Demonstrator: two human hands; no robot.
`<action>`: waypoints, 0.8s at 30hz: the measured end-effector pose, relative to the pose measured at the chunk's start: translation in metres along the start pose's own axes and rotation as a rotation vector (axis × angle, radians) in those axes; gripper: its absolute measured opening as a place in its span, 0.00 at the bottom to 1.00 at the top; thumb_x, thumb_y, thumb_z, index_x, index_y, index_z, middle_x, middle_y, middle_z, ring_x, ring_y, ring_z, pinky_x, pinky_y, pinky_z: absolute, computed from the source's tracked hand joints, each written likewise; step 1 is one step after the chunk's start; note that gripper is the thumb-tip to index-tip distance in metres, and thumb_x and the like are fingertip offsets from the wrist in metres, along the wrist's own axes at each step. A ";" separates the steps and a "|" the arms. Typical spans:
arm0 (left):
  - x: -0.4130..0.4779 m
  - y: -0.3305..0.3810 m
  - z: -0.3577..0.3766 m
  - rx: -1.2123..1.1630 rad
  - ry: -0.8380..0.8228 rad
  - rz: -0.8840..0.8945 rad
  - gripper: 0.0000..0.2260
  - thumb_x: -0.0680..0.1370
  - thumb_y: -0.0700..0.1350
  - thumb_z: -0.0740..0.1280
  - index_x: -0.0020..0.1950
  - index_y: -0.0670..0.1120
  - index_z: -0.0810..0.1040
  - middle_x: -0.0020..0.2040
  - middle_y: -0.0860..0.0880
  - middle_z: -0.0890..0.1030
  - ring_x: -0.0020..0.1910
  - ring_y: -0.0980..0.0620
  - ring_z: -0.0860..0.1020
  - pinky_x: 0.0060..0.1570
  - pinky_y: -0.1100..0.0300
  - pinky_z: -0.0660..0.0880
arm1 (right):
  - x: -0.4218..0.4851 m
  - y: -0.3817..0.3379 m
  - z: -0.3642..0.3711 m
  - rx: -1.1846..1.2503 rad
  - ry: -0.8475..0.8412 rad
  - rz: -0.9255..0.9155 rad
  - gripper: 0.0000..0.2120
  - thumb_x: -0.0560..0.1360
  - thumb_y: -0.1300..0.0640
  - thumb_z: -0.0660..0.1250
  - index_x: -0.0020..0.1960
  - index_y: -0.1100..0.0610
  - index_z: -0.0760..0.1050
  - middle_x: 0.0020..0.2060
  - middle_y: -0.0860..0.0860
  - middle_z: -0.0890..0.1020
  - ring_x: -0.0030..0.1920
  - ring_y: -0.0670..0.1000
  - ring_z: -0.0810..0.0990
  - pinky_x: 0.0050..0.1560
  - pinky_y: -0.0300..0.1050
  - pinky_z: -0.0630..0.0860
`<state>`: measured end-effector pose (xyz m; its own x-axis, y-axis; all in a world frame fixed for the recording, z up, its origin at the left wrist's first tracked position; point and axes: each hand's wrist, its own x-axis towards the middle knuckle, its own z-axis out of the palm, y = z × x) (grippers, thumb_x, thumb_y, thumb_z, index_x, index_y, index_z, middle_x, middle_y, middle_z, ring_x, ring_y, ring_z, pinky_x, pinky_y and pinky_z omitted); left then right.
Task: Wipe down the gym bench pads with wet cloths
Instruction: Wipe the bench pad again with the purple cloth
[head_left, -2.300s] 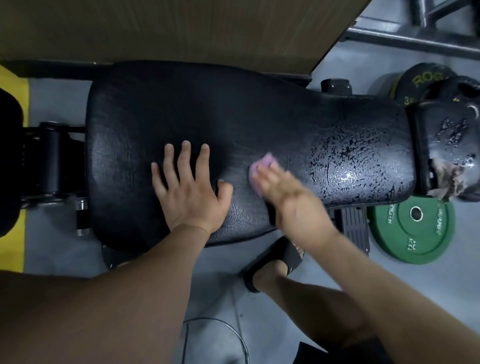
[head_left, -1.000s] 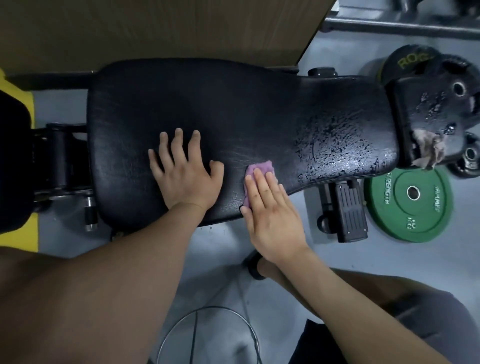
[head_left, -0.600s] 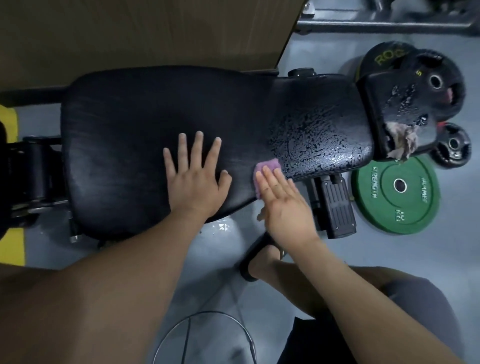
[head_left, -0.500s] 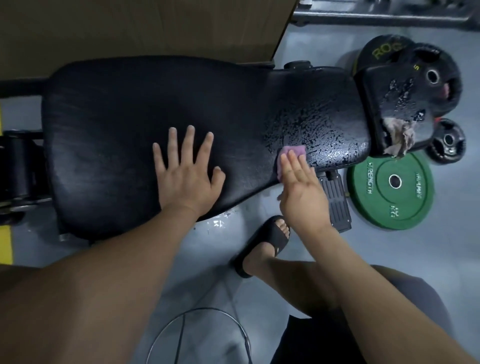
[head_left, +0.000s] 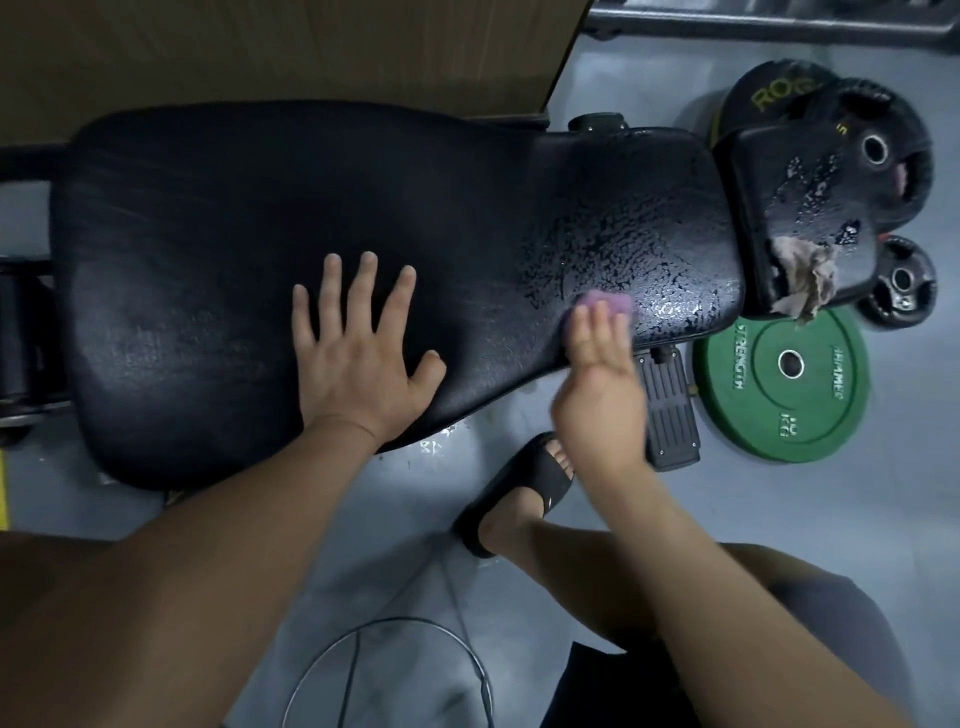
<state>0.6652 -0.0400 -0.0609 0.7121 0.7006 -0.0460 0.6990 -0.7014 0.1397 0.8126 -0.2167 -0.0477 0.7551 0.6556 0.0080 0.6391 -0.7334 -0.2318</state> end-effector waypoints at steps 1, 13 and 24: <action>0.000 0.000 -0.001 -0.001 -0.003 0.001 0.37 0.75 0.64 0.57 0.82 0.54 0.57 0.83 0.44 0.55 0.82 0.40 0.48 0.78 0.35 0.48 | -0.010 -0.013 0.003 -0.004 -0.024 -0.080 0.37 0.66 0.71 0.58 0.76 0.66 0.67 0.75 0.63 0.68 0.78 0.67 0.62 0.75 0.60 0.67; -0.001 0.001 -0.001 -0.010 0.013 -0.004 0.36 0.75 0.62 0.58 0.82 0.52 0.59 0.82 0.43 0.58 0.82 0.40 0.50 0.78 0.36 0.48 | -0.009 -0.019 0.005 -0.016 -0.068 -0.148 0.36 0.66 0.70 0.60 0.75 0.66 0.68 0.75 0.63 0.69 0.77 0.67 0.63 0.75 0.59 0.67; -0.002 0.002 -0.002 -0.014 0.029 -0.001 0.35 0.75 0.61 0.59 0.81 0.52 0.60 0.81 0.43 0.60 0.82 0.40 0.51 0.78 0.36 0.49 | 0.024 -0.030 0.009 -0.020 -0.041 -0.154 0.30 0.71 0.66 0.52 0.73 0.67 0.71 0.72 0.64 0.73 0.74 0.68 0.68 0.75 0.61 0.67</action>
<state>0.6653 -0.0422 -0.0588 0.7088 0.7052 -0.0172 0.6988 -0.6986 0.1534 0.8104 -0.1772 -0.0489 0.6417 0.7670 0.0026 0.7499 -0.6267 -0.2118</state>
